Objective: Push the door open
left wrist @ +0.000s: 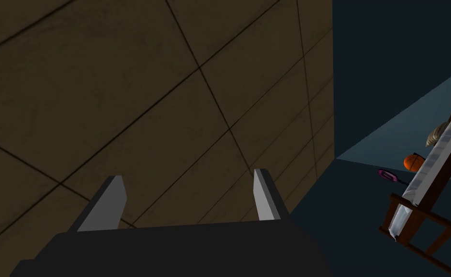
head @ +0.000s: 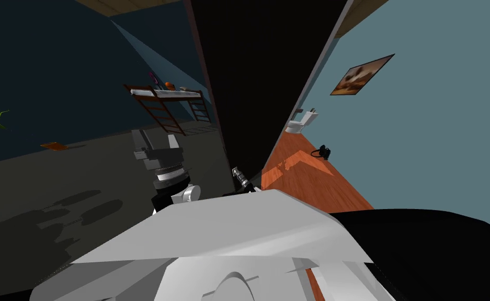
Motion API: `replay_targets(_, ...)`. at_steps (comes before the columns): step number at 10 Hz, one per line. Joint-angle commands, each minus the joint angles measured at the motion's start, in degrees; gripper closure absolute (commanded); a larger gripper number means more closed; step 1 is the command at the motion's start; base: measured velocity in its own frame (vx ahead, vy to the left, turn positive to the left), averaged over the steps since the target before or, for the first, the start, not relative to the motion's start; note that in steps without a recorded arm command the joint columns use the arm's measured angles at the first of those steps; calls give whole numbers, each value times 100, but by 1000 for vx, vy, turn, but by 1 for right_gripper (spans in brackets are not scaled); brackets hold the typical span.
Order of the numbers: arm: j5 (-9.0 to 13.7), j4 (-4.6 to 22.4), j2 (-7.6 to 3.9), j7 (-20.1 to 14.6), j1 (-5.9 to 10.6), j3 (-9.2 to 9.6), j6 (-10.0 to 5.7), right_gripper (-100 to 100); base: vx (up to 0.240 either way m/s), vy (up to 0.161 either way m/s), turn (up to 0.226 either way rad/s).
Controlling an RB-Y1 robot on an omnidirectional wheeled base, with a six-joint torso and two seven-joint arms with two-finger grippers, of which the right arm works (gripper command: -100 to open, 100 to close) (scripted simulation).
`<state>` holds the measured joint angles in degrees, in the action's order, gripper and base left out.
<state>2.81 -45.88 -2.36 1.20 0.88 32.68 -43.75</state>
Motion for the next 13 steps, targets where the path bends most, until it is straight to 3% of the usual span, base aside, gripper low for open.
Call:
replay_targets(1, 42, 89, -15, 28, 96, -129, -40, 100, 124, 144, -45)
replay_targets(5, 136, 161, 31, 109, 176, -465, 5, 100, 133, 177, -59)
replay_targets(9, 228, 231, 309, 187, 255, -793, 49, 100, 135, 162, -65)
replay_targets(10, 212, 259, 245, 167, 254, -736, 33, 100, 55, 70, -32)
replay_targets(11, 262, 264, 146, 197, 283, -868, 27, 100, 102, 106, -36)
replay_targets(13, 313, 281, 76, 235, 298, -1003, 24, 100, 165, 178, -77)
